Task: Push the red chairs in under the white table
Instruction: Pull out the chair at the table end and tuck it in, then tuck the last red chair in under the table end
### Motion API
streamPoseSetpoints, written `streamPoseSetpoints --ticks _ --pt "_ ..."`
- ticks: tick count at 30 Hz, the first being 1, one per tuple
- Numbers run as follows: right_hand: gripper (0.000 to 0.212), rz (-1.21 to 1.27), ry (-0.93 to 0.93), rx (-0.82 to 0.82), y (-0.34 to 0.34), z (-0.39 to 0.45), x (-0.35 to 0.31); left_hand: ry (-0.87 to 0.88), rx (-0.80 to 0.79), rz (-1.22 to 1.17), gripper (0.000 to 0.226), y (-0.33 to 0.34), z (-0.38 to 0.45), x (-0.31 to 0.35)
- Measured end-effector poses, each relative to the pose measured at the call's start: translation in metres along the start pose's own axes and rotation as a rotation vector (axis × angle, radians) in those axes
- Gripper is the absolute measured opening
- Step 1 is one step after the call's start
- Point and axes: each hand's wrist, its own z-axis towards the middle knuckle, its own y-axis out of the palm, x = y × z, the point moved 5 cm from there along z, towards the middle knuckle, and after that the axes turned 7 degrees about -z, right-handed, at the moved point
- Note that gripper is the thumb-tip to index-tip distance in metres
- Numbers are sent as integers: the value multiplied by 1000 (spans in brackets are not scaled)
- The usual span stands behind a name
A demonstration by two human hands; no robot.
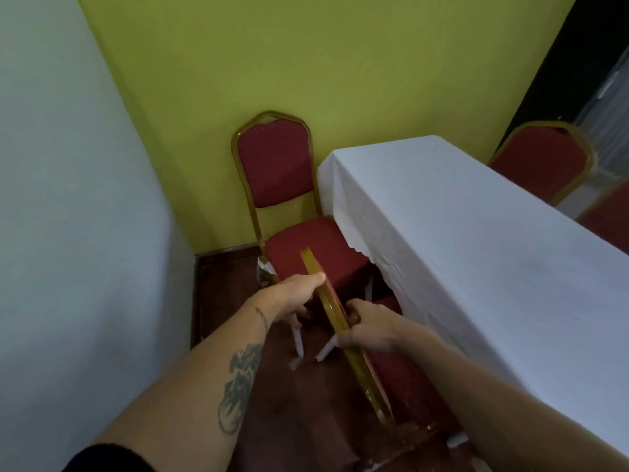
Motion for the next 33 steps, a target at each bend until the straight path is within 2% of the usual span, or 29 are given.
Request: streamPoseSetpoints --ticks 4,7,18,23,27,33 --pt "97 48 -77 10 -24 31 -25 126 171 282 50 -56 11 36" --pt "98 77 -120 58 -43 60 -49 169 222 356 47 -90 20 59" --pt "99 107 -150 179 -123 187 -147 321 291 407 38 -226 89 127" --pt "86 179 -134 219 -167 242 -199 368 411 441 39 -306 129 160" --pt "90 183 -120 249 -199 290 -227 383 491 473 41 -354 160 183" --pt "83 402 -65 211 -247 394 -264 367 530 468 43 -414 236 213"
